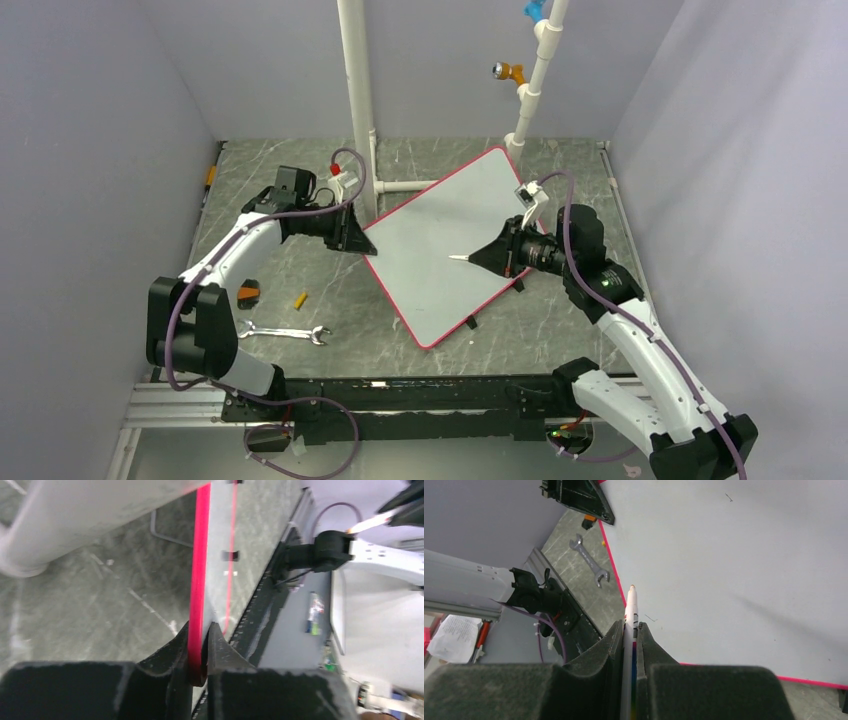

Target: Write a sentence on the whiteboard

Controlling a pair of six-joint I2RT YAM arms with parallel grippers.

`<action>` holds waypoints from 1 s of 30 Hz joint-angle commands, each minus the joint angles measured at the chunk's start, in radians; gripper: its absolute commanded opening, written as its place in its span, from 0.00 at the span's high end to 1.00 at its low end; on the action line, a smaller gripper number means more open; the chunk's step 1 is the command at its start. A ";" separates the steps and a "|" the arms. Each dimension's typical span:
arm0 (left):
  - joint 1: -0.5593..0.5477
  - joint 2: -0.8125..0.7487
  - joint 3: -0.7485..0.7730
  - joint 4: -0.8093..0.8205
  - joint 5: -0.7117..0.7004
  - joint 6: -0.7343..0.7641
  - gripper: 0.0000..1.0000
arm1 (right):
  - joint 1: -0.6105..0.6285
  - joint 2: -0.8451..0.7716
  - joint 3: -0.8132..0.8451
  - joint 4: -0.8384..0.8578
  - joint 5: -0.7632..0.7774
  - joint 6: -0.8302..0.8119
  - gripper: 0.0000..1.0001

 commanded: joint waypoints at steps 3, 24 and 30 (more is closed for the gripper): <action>-0.025 -0.040 0.021 0.047 -0.030 0.025 1.00 | 0.025 0.021 -0.017 0.086 -0.026 0.004 1.00; -0.071 -0.209 -0.033 0.075 -0.236 0.020 1.00 | 0.626 0.199 0.112 0.201 0.715 -0.183 1.00; -0.075 -0.219 -0.035 0.078 -0.249 0.010 1.00 | 0.679 0.276 0.149 0.251 0.821 -0.201 1.00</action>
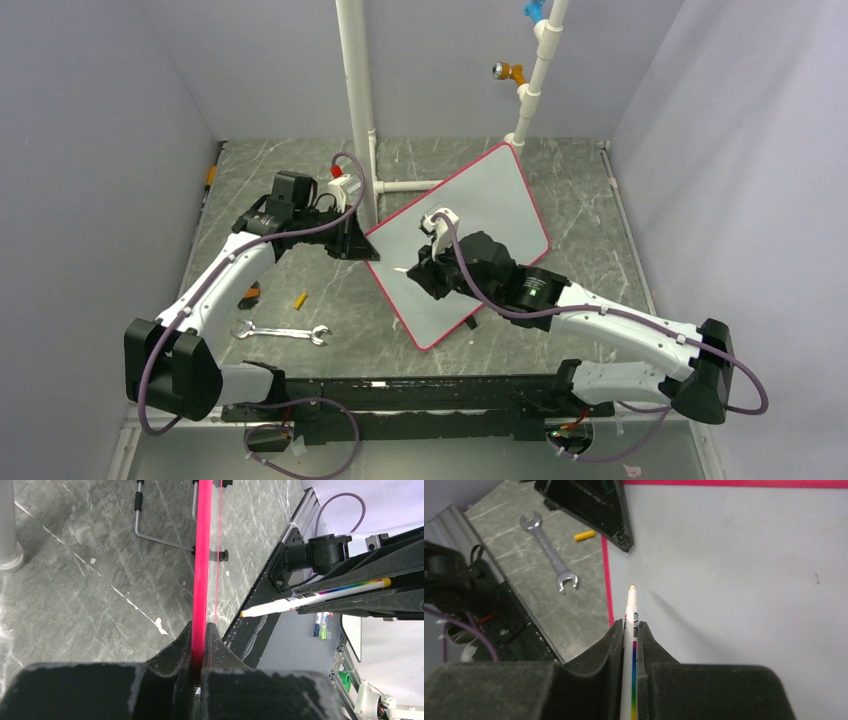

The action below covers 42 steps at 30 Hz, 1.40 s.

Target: Write a sentence on the whiteboard

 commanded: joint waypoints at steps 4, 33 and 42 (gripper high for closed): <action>0.001 -0.032 -0.002 0.090 -0.164 0.103 1.00 | 0.023 0.050 0.070 0.114 0.154 -0.048 1.00; -0.004 -0.045 -0.005 0.101 -0.152 0.096 1.00 | 0.042 0.068 -0.033 0.104 0.170 -0.010 1.00; -0.006 -0.045 -0.005 0.100 -0.156 0.095 1.00 | 0.068 0.016 -0.067 0.061 0.186 0.025 1.00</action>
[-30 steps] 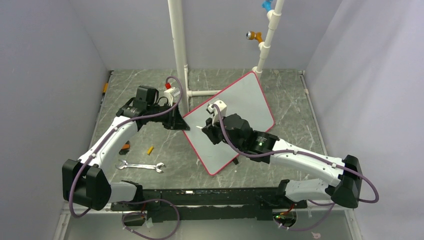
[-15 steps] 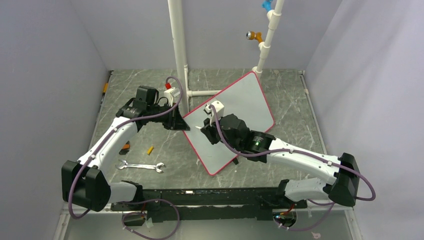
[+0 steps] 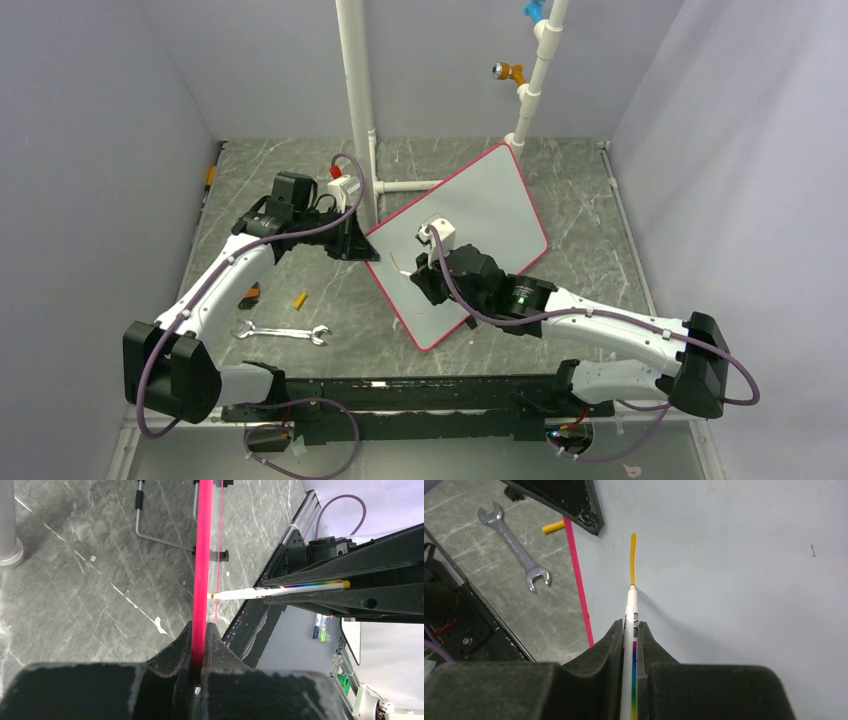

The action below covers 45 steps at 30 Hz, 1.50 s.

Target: Write a sentence on the whiteboard

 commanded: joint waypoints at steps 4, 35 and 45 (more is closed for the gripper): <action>0.001 -0.034 0.000 0.097 -0.138 0.118 1.00 | 0.025 -0.045 0.034 -0.029 0.027 0.020 1.00; -0.002 -0.041 0.000 0.097 -0.140 0.110 1.00 | 0.026 0.083 0.133 -0.062 0.221 -0.023 1.00; -0.002 -0.038 -0.001 0.094 -0.146 0.110 1.00 | 0.026 0.048 0.189 -0.023 0.119 -0.026 1.00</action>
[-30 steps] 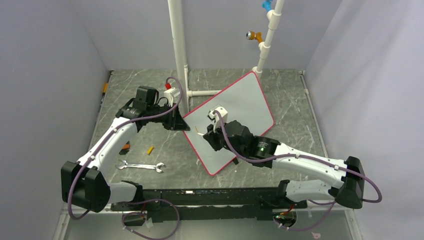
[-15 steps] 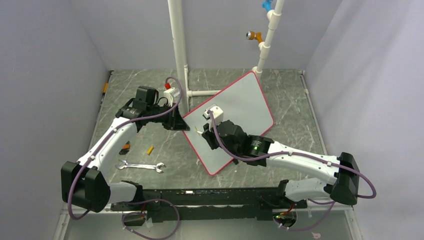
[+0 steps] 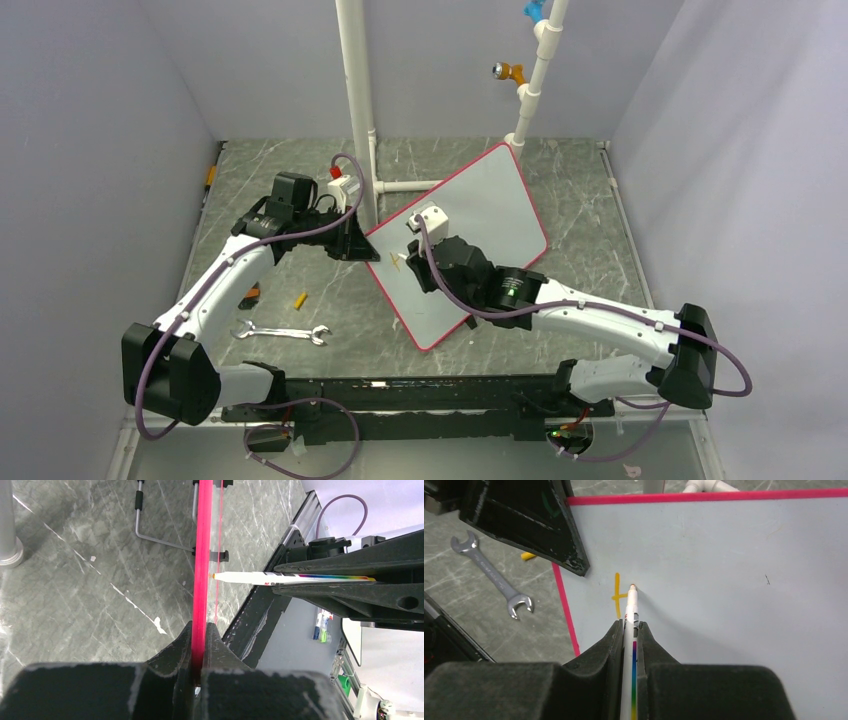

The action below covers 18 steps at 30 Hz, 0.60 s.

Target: Write a sentence on the whiteboard

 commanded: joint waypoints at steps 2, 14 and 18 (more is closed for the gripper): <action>0.002 -0.028 0.002 0.092 -0.141 0.115 1.00 | -0.004 -0.042 0.073 0.052 -0.061 -0.003 1.00; 0.002 -0.034 -0.002 0.097 -0.144 0.109 1.00 | -0.004 0.055 0.162 0.021 0.029 -0.017 1.00; 0.003 -0.034 -0.001 0.096 -0.144 0.110 1.00 | -0.005 0.084 0.171 0.001 0.057 -0.013 1.00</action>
